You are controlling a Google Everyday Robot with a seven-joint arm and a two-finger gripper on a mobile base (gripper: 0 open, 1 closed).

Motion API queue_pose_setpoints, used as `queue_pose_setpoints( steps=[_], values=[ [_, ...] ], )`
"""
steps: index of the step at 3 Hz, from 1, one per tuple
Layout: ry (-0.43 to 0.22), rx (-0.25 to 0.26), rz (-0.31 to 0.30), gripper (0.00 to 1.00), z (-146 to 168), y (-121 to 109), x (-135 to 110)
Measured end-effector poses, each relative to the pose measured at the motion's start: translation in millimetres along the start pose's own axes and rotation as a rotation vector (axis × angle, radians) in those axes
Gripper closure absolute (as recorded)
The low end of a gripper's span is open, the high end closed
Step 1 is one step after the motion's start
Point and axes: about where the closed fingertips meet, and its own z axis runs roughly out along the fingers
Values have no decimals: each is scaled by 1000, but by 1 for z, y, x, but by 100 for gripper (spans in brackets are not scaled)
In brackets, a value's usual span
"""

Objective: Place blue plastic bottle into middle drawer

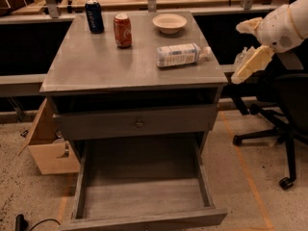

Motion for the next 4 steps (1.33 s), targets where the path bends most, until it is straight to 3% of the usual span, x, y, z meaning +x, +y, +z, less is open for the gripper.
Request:
queue_pose_setpoints(
  steps=[1,2,3,4],
  values=[
    [-76,-66,30,0,46,-29,11],
    [-98,-120,98,0,81,-49,4],
    [-110,-79,117,0,71,-64,-4],
    [-110,-80,113,0,71,-64,-4]
  ],
)
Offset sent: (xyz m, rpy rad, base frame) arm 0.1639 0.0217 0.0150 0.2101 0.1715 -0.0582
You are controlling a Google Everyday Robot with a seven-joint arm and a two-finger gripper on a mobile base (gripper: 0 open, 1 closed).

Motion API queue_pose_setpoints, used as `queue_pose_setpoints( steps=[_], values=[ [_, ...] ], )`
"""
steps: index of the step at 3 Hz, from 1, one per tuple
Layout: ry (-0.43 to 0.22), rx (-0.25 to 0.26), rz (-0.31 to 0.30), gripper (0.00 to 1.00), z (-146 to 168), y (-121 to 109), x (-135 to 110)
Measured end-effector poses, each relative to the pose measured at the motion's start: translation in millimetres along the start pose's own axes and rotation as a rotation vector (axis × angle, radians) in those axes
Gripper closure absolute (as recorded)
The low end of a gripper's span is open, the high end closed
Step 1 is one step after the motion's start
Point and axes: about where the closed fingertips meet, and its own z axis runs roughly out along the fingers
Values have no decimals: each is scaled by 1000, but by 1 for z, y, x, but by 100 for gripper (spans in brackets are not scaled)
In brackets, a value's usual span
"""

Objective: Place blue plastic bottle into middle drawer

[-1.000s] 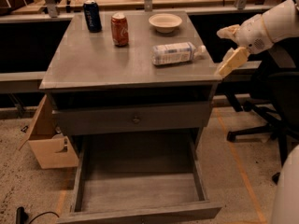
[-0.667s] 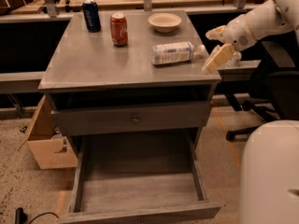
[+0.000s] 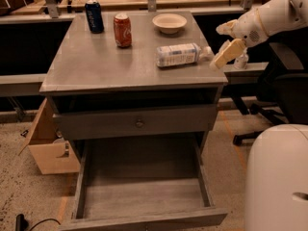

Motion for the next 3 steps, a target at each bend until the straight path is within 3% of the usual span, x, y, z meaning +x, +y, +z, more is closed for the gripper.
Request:
queue_pose_setpoints(
  steps=[3],
  values=[
    [-47,-24,-19,0,60,-17,-33]
  ],
)
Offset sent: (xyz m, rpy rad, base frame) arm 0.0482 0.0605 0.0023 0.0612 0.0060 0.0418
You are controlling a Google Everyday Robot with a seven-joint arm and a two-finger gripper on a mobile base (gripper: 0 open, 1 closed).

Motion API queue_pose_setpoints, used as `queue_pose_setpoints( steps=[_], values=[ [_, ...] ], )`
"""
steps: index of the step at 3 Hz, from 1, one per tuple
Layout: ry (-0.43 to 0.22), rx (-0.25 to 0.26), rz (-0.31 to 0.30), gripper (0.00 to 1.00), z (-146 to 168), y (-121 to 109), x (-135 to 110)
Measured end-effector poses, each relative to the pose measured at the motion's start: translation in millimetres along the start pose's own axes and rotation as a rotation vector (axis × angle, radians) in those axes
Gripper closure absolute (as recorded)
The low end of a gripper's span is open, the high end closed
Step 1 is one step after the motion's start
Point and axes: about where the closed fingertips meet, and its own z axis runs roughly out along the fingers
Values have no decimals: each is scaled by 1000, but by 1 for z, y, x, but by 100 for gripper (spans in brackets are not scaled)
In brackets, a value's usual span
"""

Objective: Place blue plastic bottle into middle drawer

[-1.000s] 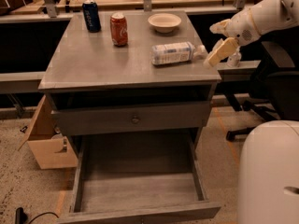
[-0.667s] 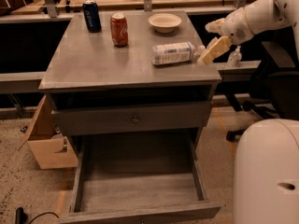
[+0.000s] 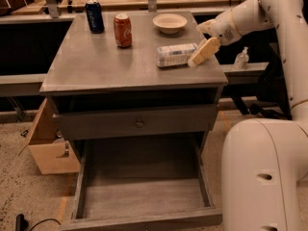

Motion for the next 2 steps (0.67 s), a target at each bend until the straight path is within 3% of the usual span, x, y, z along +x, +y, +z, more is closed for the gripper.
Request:
queue_pose_setpoints(
  steps=[1,2],
  values=[
    [-2,3,-22,0,19,-9,-4],
    [-12,-9,-19,17,33,-12,0]
  ],
)
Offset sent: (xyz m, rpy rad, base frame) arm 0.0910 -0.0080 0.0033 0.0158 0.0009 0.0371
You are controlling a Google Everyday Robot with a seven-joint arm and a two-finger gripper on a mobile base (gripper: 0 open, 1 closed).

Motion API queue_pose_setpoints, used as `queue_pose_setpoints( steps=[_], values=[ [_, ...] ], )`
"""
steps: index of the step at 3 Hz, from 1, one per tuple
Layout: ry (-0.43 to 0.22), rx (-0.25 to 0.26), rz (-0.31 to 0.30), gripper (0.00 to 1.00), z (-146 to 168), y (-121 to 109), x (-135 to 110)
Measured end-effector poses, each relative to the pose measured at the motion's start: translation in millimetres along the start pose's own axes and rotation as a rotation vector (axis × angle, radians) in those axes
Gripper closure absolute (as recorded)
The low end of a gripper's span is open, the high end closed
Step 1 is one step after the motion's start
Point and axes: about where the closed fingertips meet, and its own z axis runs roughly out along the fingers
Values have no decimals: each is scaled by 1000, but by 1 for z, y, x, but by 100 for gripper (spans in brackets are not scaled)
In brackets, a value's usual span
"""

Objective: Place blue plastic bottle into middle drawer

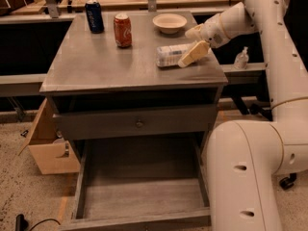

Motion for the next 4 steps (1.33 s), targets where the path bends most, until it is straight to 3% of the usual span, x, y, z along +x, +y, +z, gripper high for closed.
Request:
queue_pose_setpoints(
  steps=[2,3,4],
  values=[
    [20,-90,17,64,27,13,26],
    [20,-95,16,87,26,14,24],
    [20,-95,15,100,26,15,23]
  ],
)
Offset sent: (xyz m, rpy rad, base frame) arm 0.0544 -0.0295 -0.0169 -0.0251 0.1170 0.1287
